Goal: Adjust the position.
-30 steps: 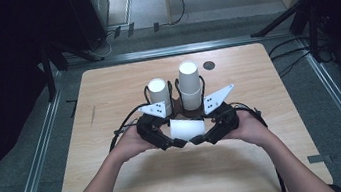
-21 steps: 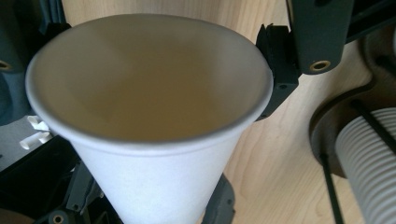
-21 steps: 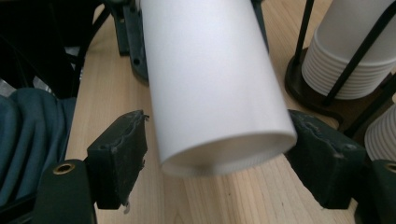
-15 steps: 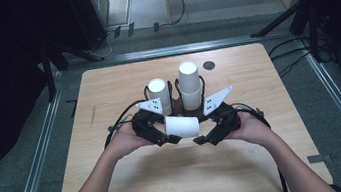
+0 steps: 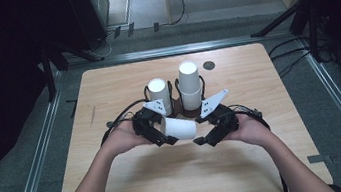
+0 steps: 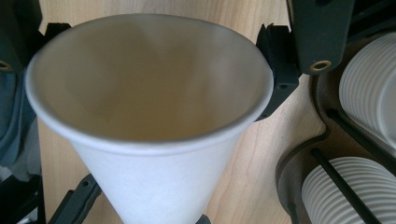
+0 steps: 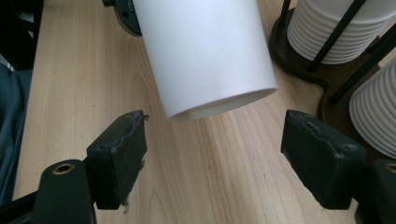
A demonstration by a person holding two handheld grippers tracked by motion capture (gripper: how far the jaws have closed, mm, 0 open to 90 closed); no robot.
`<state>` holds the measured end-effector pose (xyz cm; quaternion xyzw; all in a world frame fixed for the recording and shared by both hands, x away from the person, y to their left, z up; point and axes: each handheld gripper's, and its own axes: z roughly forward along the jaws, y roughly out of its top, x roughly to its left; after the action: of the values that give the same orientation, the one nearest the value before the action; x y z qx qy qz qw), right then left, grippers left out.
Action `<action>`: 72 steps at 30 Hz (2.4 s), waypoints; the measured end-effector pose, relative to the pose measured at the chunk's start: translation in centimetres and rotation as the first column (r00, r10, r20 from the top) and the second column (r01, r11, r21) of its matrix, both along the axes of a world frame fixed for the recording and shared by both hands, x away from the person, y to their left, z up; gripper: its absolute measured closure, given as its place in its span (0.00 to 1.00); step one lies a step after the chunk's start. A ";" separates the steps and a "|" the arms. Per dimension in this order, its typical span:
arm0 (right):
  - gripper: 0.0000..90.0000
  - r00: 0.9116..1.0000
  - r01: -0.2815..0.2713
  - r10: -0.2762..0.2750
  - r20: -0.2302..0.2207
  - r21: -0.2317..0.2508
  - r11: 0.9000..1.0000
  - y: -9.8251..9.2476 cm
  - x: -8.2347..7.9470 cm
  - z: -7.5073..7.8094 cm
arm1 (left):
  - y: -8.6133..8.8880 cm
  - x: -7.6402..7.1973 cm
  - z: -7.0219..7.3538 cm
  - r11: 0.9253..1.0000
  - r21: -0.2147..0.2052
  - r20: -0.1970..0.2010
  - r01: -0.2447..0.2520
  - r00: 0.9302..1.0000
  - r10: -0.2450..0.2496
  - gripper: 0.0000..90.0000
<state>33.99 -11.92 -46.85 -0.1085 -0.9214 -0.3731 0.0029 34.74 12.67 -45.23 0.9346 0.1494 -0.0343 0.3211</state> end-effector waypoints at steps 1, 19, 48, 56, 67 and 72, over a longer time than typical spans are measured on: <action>0.25 1.000 -0.003 0.004 0.007 -0.005 1.000 0.1 0.1 -0.2 | -0.1 0.1 0.0 1.000 0.013 0.007 0.007 1.000 -0.007 0.28; 0.26 0.999 -0.046 0.045 -0.016 -0.042 0.998 1.7 0.0 -1.5 | -2.5 -0.2 -1.7 0.993 0.102 -0.027 0.060 0.998 -0.058 0.28; 0.35 0.999 -0.038 0.038 -0.017 0.005 0.999 1.5 0.3 -0.6 | -1.1 -0.6 -0.7 0.995 -0.080 0.017 -0.052 0.998 0.054 0.09; 0.35 0.999 -0.034 0.035 -0.020 0.058 0.998 1.0 0.2 0.0 | -0.7 -0.8 -0.2 0.983 -0.168 0.022 -0.067 0.997 0.072 0.10; 0.35 0.998 -0.037 0.041 -0.037 0.106 0.994 0.9 0.2 0.4 | -0.7 -0.9 0.0 0.958 -0.271 -0.024 -0.098 0.995 0.095 0.15; 0.35 0.998 -0.037 0.042 -0.044 0.109 0.993 0.9 0.2 0.3 | -0.6 -0.8 0.2 0.949 -0.296 -0.031 -0.106 0.994 0.101 0.21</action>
<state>34.17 -11.03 -46.50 -0.0984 -0.9015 -0.4197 0.0373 33.94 12.07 -45.06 0.8662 0.1937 -0.0469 0.4583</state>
